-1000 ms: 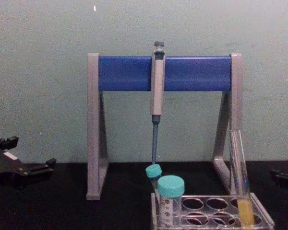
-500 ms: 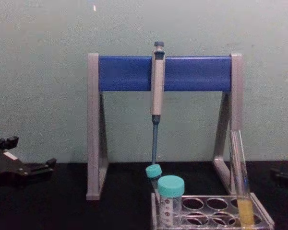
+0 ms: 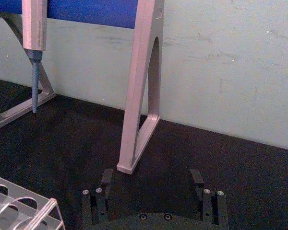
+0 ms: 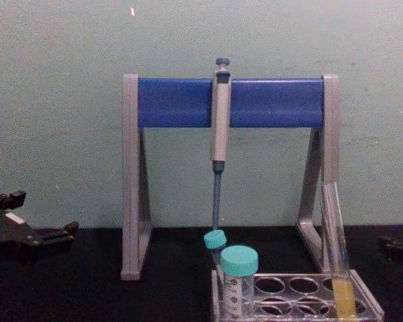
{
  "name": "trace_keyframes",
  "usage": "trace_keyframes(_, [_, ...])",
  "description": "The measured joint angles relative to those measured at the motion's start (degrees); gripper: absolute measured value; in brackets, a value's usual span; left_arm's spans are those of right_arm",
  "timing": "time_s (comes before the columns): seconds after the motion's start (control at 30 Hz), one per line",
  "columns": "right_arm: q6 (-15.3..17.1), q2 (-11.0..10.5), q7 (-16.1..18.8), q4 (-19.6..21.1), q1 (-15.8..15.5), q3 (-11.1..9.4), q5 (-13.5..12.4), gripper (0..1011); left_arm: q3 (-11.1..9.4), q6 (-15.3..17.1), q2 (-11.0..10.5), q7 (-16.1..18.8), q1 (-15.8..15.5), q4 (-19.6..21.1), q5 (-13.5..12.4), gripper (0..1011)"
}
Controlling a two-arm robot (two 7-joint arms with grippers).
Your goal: Pick up the test tube from the test tube rack, shake it, then place it back into the test tube rack.
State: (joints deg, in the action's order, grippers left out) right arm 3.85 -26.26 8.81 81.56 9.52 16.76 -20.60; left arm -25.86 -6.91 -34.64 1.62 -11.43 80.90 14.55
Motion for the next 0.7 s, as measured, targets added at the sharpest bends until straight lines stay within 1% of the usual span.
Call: trace_keyframes(0.7, [0.0, 0.0, 0.01, 0.0, -0.01, -0.01, 0.0, 1000, 0.0, 0.0, 0.0, 0.0, 0.0, 0.0, 0.0, 1001])
